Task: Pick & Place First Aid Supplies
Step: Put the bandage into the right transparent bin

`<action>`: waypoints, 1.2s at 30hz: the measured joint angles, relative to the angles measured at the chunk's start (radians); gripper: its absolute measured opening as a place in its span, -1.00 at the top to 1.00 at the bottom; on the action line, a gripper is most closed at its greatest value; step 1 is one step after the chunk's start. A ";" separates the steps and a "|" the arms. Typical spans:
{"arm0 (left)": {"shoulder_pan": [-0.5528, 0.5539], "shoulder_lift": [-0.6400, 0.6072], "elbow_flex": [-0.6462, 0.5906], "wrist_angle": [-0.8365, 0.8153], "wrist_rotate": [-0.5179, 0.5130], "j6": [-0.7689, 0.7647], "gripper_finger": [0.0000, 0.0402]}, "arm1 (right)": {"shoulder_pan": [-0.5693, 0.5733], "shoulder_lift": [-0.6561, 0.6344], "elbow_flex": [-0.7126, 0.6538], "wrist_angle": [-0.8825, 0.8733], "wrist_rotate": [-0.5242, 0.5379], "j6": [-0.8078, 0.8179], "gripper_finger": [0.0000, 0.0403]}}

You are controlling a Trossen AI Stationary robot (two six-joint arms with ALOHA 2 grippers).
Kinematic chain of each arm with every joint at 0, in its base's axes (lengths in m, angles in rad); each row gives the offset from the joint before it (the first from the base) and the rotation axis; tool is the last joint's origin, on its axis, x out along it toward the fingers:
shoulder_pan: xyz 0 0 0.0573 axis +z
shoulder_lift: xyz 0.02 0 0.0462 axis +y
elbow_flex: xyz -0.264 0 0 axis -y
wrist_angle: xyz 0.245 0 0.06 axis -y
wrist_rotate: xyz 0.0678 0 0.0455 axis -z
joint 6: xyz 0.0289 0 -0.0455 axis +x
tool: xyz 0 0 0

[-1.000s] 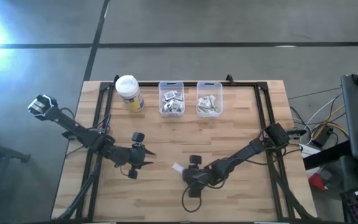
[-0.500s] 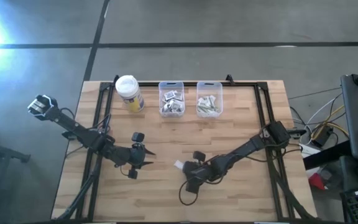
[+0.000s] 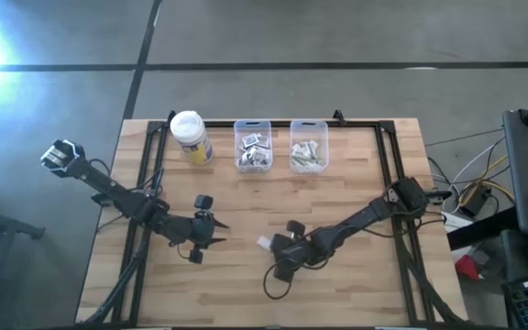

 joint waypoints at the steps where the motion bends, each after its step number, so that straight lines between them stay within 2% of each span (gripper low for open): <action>1: 0.000 0.000 0.000 0.000 0.000 0.000 0.23 | 0.004 -0.011 -0.001 -0.004 0.002 -0.004 0.96; 18: 0.000 0.000 0.000 -0.019 0.000 -0.002 0.23 | 0.026 -0.174 -0.007 -0.188 0.063 -0.043 0.96; 27: 0.000 0.000 0.000 -0.030 0.000 -0.005 0.23 | 0.014 -0.299 -0.004 -0.311 0.177 -0.054 0.96; 36: 0.003 0.000 0.000 -0.053 0.038 -0.029 0.26 | -0.075 -0.460 -0.008 -0.442 0.371 -0.068 0.96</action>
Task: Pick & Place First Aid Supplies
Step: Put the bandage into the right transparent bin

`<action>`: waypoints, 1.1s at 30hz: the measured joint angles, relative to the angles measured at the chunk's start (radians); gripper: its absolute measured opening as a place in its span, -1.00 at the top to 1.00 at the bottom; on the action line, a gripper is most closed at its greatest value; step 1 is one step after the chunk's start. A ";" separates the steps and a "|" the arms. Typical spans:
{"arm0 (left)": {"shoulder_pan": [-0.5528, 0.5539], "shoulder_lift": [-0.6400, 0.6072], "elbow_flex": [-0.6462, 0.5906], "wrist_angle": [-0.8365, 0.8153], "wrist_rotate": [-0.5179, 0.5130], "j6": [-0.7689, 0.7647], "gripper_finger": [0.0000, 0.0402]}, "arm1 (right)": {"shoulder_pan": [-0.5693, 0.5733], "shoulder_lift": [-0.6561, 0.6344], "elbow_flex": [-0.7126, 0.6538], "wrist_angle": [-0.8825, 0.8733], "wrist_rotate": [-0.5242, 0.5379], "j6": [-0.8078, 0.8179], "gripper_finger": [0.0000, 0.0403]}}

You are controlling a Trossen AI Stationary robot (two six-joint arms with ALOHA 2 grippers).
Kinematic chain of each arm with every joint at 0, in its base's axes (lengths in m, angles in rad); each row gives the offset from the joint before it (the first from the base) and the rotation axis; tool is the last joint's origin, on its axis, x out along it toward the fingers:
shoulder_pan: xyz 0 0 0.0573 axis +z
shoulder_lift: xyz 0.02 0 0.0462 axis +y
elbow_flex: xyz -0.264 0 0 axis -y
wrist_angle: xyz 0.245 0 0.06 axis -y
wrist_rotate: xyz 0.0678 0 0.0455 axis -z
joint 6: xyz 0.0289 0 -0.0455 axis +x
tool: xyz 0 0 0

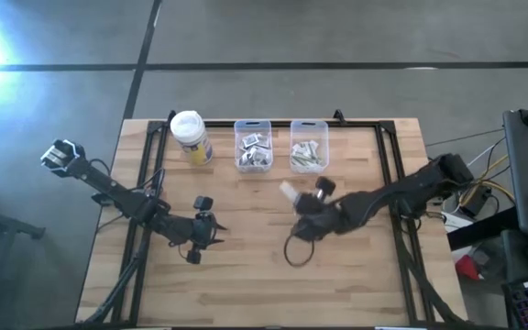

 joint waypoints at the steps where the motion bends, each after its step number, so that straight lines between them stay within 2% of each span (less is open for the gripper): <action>1: 0.000 0.000 0.000 0.000 0.005 0.000 0.27 | -0.022 -0.018 -0.004 0.000 0.006 -0.002 0.96; 14: 0.009 -0.092 0.000 -0.004 0.016 0.009 0.57 | -0.353 -0.175 -0.140 0.029 0.021 0.009 0.96; 25: 0.048 -0.216 0.000 -0.041 0.015 0.026 0.98 | -0.529 -0.173 -0.227 0.168 -0.158 0.037 0.96; 30: 0.050 -0.293 0.000 -0.050 0.015 0.025 0.99 | -0.582 -0.173 -0.228 0.168 -0.276 0.057 0.96; 33: 0.052 -0.343 0.000 -0.053 0.015 0.026 1.00 | -0.606 -0.173 -0.228 0.168 -0.292 0.057 0.96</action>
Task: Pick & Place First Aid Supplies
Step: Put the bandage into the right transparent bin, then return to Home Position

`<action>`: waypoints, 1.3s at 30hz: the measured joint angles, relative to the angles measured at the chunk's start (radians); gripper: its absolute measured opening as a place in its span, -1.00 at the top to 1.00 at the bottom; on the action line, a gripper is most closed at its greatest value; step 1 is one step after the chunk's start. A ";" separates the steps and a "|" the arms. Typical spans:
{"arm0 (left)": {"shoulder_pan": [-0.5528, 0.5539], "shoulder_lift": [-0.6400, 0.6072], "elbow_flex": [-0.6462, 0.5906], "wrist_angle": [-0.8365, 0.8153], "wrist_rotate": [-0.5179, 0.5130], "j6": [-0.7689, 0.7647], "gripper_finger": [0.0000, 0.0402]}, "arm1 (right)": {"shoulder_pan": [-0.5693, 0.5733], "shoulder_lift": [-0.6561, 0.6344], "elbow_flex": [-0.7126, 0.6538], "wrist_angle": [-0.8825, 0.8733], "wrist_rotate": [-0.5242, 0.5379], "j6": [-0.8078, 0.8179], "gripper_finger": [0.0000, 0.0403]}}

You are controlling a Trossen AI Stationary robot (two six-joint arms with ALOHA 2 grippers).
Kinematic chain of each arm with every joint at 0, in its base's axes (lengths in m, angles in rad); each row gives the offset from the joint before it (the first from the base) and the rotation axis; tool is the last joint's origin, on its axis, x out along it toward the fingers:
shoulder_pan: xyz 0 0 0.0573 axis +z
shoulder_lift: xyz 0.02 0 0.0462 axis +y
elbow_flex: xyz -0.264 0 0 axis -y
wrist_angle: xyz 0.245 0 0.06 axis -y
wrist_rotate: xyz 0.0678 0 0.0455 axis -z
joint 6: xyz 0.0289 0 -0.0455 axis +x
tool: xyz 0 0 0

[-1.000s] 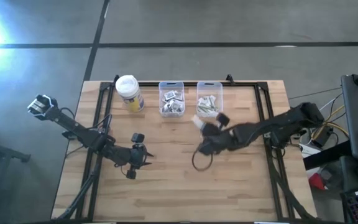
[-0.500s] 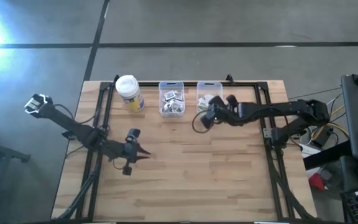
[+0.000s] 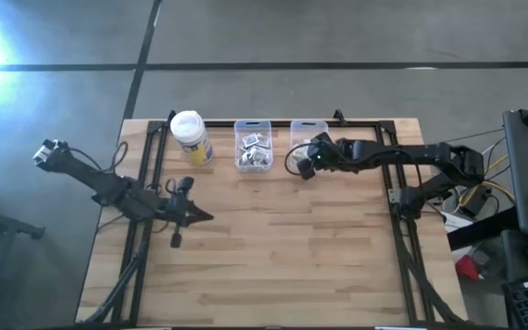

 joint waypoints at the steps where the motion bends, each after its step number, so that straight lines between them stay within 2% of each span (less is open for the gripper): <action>1: 0.000 -0.015 0.000 -0.001 0.000 0.001 1.00 | -0.007 0.000 0.000 0.000 -0.001 0.005 0.96; 6: 0.000 -0.081 0.000 -0.020 0.000 0.001 1.00 | -0.048 0.001 0.000 -0.001 -0.033 0.050 0.92; 12: 0.001 -0.142 -0.023 -0.029 0.000 0.001 1.00 | -0.078 0.001 0.000 0.002 -0.062 0.052 0.68; 15: 0.002 -0.184 -0.079 -0.018 0.000 0.000 1.00 | -0.079 0.000 0.000 0.011 -0.060 0.043 0.56; 20: 0.021 -0.317 -0.229 0.049 -0.001 -0.045 1.00 | -0.078 -0.036 0.016 0.022 -0.104 -0.074 0.45; 27: 0.054 -0.541 -0.386 0.069 -0.021 -0.021 1.00 | 0.002 -0.158 0.056 0.056 -0.130 -0.288 0.40; 34: 0.061 -0.727 -0.482 0.114 -0.027 0.006 1.00 | 0.088 -0.299 0.047 0.185 -0.129 -0.365 0.43; 39: 0.064 -0.720 -0.527 0.222 0.024 0.055 1.00 | 0.135 -0.372 -0.003 0.223 -0.130 -0.402 0.48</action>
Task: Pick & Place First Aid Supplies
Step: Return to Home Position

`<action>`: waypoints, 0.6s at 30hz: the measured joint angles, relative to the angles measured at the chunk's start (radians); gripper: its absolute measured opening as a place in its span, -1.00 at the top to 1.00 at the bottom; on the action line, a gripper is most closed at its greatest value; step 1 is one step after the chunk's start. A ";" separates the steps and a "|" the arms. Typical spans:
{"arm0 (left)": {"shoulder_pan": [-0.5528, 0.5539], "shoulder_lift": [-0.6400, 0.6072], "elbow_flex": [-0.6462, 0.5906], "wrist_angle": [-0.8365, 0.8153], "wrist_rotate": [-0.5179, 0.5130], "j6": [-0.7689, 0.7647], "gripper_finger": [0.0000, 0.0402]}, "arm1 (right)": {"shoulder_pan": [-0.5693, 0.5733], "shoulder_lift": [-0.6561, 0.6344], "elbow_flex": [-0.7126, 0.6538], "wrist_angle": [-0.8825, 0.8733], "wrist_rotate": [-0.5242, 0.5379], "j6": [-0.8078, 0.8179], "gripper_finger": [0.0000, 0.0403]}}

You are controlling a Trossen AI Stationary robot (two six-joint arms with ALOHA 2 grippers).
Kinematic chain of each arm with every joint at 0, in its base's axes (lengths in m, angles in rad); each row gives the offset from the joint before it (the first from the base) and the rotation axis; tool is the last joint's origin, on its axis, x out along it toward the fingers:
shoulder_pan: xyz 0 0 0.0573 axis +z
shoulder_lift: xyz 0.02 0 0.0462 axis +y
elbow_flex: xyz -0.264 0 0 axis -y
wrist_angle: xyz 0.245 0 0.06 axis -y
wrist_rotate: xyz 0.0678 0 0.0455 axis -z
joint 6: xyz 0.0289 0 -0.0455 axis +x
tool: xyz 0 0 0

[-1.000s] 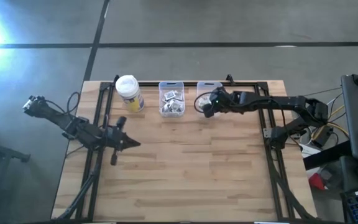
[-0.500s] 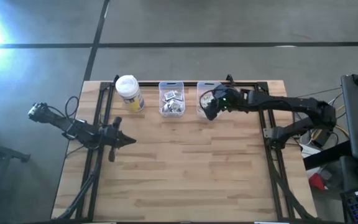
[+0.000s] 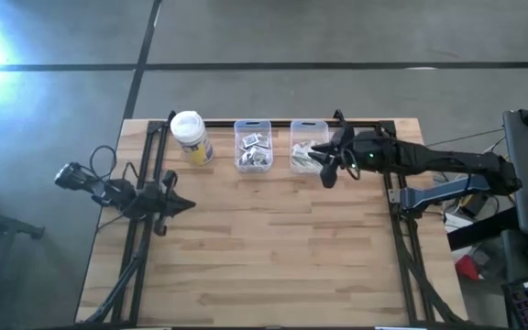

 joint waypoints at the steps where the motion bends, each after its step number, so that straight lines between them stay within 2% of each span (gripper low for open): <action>1: 0.000 0.000 -0.016 0.009 0.009 0.002 1.00 | 0.010 -0.013 -0.014 0.010 -0.001 -0.003 0.49; 5: 0.001 -0.009 -0.072 0.073 0.048 0.035 1.00 | 0.046 -0.079 -0.099 0.084 -0.007 -0.034 0.52; 9: 0.003 -0.009 -0.096 0.094 0.061 0.055 1.00 | 0.068 -0.158 -0.232 0.247 -0.013 -0.085 0.56; 15: 0.002 -0.009 -0.097 0.090 0.149 0.085 1.00 | 0.069 -0.270 -0.418 0.506 -0.165 -0.196 0.61; 18: 0.003 -0.009 -0.097 0.089 0.146 0.087 1.00 | 0.069 -0.335 -0.483 0.538 -0.221 -0.283 0.63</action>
